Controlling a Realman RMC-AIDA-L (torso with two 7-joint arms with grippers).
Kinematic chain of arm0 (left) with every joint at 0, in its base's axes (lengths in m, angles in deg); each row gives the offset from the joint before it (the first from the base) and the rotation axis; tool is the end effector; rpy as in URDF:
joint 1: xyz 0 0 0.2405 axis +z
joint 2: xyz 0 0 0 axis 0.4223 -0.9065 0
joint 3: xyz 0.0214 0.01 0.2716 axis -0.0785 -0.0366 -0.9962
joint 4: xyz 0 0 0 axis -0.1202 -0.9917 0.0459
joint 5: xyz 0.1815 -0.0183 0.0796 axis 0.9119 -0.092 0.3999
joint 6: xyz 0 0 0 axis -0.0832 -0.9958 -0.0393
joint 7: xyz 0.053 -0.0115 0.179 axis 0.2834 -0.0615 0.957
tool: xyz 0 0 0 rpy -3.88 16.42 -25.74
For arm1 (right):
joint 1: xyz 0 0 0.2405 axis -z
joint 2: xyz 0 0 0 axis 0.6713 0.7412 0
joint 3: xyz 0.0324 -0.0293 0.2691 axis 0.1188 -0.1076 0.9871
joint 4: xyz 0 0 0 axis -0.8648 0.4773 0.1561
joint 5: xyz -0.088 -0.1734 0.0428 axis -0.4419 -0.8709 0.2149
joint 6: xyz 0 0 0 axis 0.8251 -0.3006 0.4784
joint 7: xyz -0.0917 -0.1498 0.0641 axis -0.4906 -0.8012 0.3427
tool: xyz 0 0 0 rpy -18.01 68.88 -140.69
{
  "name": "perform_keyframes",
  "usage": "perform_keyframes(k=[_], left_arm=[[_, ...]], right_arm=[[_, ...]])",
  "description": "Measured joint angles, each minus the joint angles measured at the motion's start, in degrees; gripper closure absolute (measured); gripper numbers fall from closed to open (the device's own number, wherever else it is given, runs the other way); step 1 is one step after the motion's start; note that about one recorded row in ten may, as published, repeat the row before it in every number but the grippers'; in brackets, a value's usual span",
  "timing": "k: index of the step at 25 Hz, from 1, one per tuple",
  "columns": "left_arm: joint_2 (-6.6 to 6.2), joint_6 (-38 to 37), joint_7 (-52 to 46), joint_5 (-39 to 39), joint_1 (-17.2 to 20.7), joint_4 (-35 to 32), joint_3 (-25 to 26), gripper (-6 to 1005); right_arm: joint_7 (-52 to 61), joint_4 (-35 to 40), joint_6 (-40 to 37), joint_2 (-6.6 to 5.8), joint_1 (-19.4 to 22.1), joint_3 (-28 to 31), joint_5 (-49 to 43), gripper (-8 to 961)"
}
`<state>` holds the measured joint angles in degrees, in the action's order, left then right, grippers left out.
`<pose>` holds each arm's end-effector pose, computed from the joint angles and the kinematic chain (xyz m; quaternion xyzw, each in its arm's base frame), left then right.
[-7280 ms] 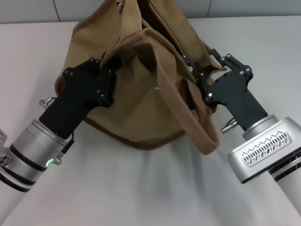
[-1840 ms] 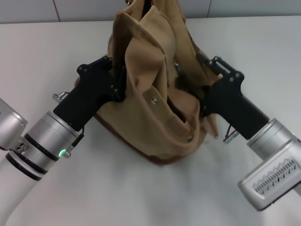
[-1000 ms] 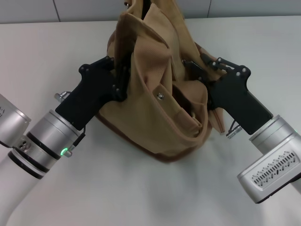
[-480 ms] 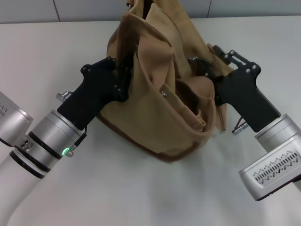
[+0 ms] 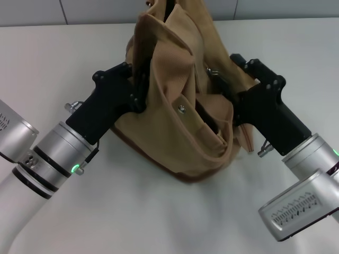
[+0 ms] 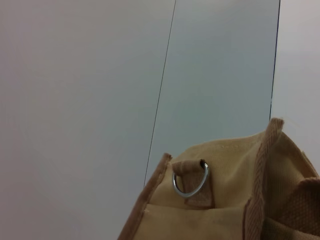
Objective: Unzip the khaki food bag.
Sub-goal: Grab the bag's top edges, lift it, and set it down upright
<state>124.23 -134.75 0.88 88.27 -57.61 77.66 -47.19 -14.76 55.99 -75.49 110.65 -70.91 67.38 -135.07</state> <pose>-0.2159 0.3300 -0.0930 -0.7949 -0.1821 -0.4570 0.3552 0.2248 0.3138 -0.0993 -0.7604 -0.2580 0.1650 0.5727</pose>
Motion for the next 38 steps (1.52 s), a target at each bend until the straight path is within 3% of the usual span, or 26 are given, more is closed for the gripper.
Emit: perform_keyframes(k=[6, 19, 24, 31, 38], left_arm=[[0.00, 0.12, 0.00, 0.00, -0.16, 0.08, 0.01, 948], [0.01, 0.38, 0.04, 0.00, -0.20, 0.08, 0.53, 948], [0.00, 0.64, 0.07, -0.01, -0.17, 0.07, 0.54, 948], [0.00, 0.69, 0.09, 0.00, 0.07, 0.08, 0.53, 948], [0.00, 0.60, -0.12, 0.04, 0.50, -0.04, 0.52, 948]], right_arm=[[-3.13, 0.00, 1.43, 0.00, -0.15, -0.08, -1.46, 437], [-9.16, -0.46, 3.01, 0.01, -0.12, 0.47, -2.20, 732], [-2.86, -1.04, -0.14, 0.01, 0.09, 2.02, -1.95, 717], [7.59, -1.16, -5.47, 0.01, 0.60, 2.71, -1.93, 584], [28.65, 0.14, -13.24, -0.83, 1.98, 3.20, -2.28, 574]])
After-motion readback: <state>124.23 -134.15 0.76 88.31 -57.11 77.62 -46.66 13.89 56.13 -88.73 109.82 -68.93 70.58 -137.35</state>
